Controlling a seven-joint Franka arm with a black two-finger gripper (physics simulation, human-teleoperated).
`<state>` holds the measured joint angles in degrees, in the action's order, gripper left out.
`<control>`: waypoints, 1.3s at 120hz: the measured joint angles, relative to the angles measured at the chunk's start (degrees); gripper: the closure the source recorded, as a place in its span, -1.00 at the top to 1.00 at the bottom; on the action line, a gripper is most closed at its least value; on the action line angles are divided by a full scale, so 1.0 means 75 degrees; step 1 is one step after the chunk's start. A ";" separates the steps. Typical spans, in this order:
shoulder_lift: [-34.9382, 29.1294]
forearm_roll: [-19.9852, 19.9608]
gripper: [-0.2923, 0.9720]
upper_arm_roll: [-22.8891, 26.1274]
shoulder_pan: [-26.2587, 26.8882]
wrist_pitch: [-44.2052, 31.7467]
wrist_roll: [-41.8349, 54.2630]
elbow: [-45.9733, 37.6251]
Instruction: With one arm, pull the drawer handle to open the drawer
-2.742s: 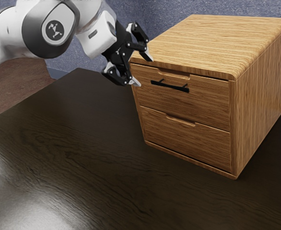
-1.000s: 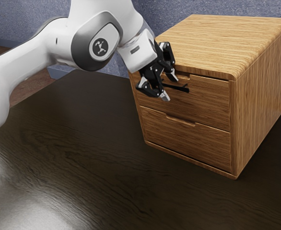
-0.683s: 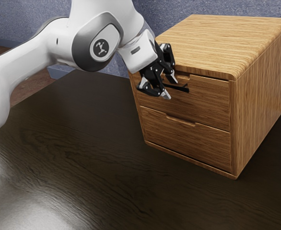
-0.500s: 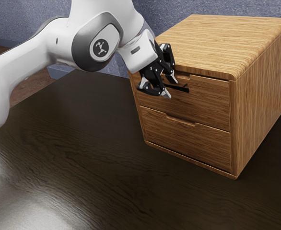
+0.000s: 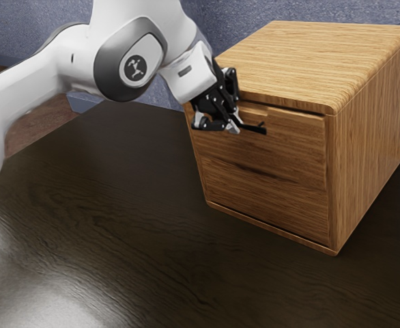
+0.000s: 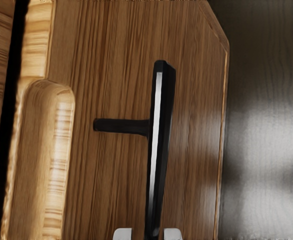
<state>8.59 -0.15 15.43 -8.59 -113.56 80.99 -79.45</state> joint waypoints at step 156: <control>-0.1773 -0.0111 -0.68 0.0034 -0.0126 -0.0287 -0.0128 -0.2137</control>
<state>-4.71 -0.98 15.68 -9.53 -115.72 80.03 -95.48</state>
